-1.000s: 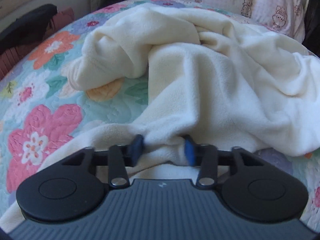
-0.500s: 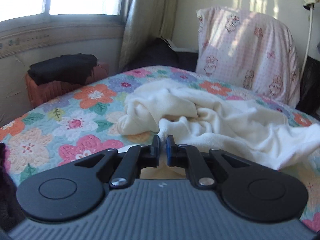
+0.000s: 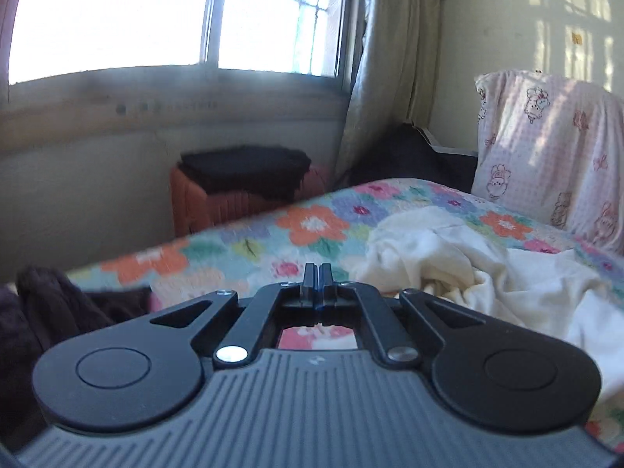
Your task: Fold clothes
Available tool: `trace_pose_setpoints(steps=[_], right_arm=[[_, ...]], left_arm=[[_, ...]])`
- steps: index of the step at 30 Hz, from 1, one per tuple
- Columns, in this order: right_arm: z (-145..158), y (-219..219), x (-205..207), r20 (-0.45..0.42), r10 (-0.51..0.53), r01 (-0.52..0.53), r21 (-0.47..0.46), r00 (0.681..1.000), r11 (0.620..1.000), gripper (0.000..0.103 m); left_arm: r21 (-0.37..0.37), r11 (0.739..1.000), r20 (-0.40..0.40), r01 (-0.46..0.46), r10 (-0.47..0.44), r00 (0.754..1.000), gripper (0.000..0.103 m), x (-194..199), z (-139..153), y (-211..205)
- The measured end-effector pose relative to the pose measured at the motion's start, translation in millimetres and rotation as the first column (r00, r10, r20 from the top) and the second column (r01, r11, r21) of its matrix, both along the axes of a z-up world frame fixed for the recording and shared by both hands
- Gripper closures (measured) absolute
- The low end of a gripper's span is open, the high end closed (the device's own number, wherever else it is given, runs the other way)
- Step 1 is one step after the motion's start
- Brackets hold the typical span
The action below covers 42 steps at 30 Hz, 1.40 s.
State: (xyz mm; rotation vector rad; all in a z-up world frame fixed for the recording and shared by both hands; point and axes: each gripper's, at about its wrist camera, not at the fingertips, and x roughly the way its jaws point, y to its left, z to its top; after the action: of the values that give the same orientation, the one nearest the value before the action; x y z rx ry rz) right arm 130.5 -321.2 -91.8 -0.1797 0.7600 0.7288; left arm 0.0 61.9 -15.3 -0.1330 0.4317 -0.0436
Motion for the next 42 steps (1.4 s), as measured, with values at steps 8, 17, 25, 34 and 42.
trace_pose_setpoints(steps=[8,17,25,34,42], right_arm=[[-23.7,27.3,-15.3,-0.111,0.042,-0.073,-0.289,0.993,0.955,0.087],[74.3,63.8,-8.7,-0.284,0.330,-0.427,-0.432,0.900,0.795,0.070],[132.8,207.2,52.6,-0.186,0.501,-0.531,-0.395,0.845,0.749,0.054],[63.0,291.7,135.1,-0.285,0.311,-0.376,-0.213,0.907,0.902,0.054],[56.6,310.7,160.9,-0.122,0.257,-0.284,-0.326,0.959,0.902,0.052]], left_arm=[[-0.132,0.990,-0.104,0.054,-0.068,0.992,0.103,8.1,-33.0,11.9],[-0.212,0.970,-0.227,0.119,-0.168,0.959,0.091,28.4,-66.9,11.8],[-0.170,0.950,-0.236,0.262,-0.298,0.925,0.060,64.6,-51.5,11.8],[-0.323,0.915,-0.257,0.241,-0.330,0.908,0.048,98.4,-77.9,3.9],[-0.375,0.900,-0.250,0.223,-0.329,0.911,0.020,113.7,-103.1,-28.7]])
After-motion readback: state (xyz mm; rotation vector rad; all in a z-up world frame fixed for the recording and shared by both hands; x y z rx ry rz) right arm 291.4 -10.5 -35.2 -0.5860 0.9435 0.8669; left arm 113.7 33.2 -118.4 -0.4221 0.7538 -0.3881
